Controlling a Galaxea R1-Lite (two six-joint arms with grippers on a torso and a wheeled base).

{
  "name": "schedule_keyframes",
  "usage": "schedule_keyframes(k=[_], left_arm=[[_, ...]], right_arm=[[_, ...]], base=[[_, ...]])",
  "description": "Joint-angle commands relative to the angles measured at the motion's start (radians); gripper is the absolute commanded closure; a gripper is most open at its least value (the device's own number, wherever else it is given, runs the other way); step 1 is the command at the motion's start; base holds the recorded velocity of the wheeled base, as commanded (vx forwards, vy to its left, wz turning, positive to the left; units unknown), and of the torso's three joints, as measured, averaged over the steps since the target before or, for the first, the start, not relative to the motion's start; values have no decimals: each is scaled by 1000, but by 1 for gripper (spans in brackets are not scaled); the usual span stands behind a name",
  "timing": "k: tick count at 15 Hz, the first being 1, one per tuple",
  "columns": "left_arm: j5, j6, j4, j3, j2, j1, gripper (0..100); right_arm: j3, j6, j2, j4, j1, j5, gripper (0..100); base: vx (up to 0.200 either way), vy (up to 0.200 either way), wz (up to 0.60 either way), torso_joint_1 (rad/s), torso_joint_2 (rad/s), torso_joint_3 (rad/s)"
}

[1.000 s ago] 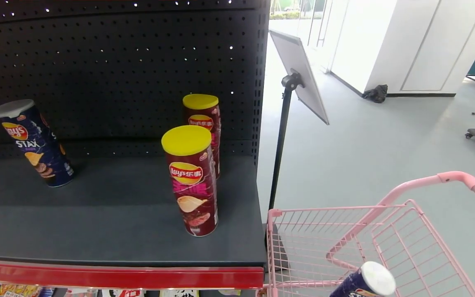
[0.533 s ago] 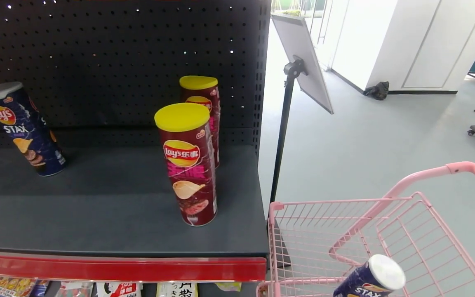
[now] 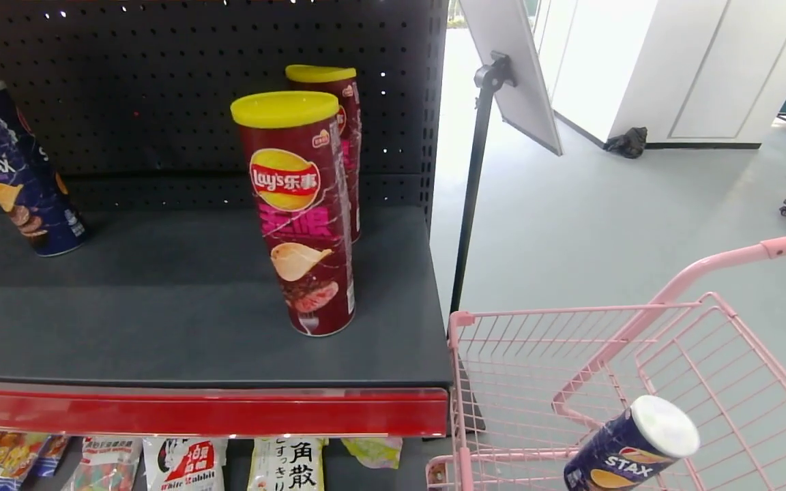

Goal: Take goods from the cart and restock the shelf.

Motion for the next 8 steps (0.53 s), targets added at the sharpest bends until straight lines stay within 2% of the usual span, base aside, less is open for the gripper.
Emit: schedule_keyframes(k=[1, 7, 8], left_arm=[[0, 0, 0, 0, 1, 0, 0], [0, 0, 0, 0, 1, 0, 0], [0, 0, 0, 0, 1, 0, 0]], right_arm=[[0, 0, 1, 0, 0, 0, 0], [0, 0, 1, 0, 0, 0, 0], [0, 0, 1, 0, 0, 0, 0]], base=[[-200, 0, 0, -207, 559, 325], [-200, 0, 0, -192, 522, 336], [0, 0, 0, -159, 500, 334]])
